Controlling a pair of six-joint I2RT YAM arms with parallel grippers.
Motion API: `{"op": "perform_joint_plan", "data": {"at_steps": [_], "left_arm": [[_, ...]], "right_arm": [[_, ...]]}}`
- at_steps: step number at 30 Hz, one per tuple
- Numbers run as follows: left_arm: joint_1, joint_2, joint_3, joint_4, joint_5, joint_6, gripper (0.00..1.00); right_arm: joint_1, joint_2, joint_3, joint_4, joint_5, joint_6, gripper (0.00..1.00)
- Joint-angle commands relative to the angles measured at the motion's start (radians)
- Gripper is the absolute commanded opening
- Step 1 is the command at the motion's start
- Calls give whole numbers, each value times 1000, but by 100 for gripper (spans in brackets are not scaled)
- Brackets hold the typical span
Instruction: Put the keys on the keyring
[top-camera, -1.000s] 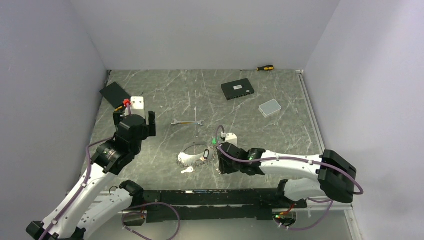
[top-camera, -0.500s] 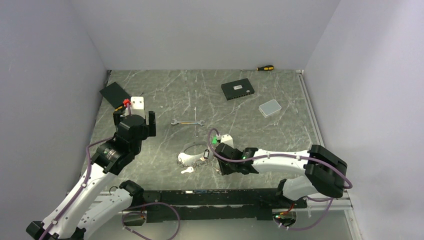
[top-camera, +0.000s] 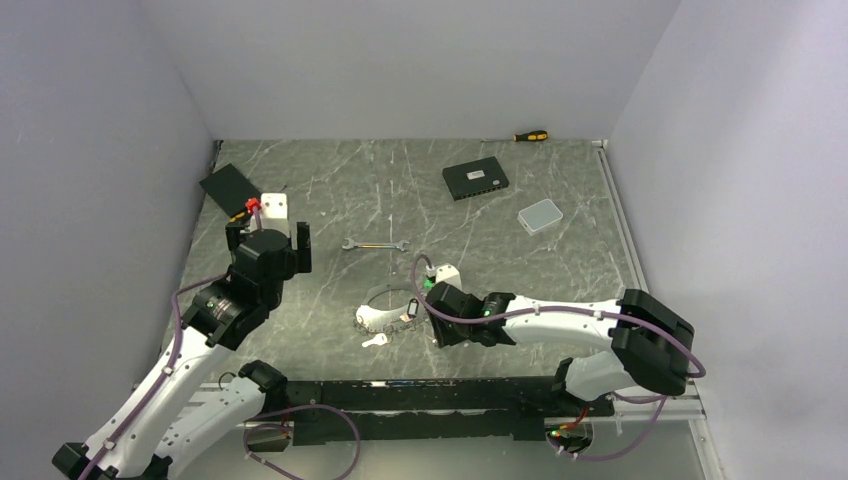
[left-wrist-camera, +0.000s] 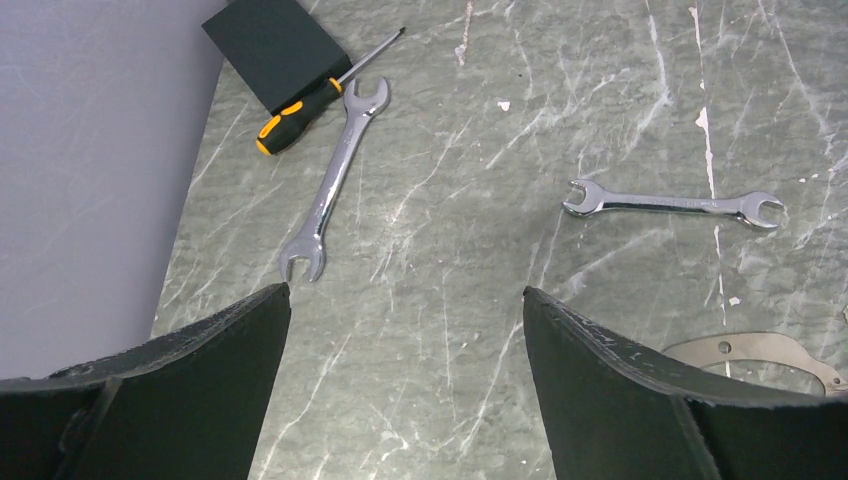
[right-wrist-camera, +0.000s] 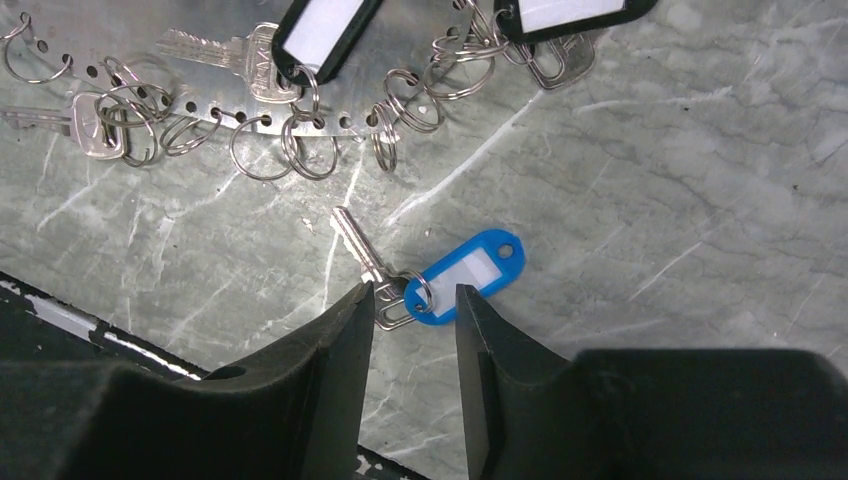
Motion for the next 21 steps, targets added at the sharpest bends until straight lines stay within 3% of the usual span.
{"op": "perform_joint_plan", "data": {"at_steps": [1, 10, 16, 21], "left_arm": [[5, -9, 27, 14, -20, 3, 91], [5, -6, 27, 14, -20, 3, 91], [8, 0, 28, 16, -15, 3, 91], [12, -3, 28, 14, -15, 3, 91]], "right_arm": [[4, 14, 33, 33, 14, -48, 39], [4, 35, 6, 58, -10, -40, 33], [4, 25, -7, 60, -19, -28, 9], [4, 17, -16, 66, -30, -32, 0]]}}
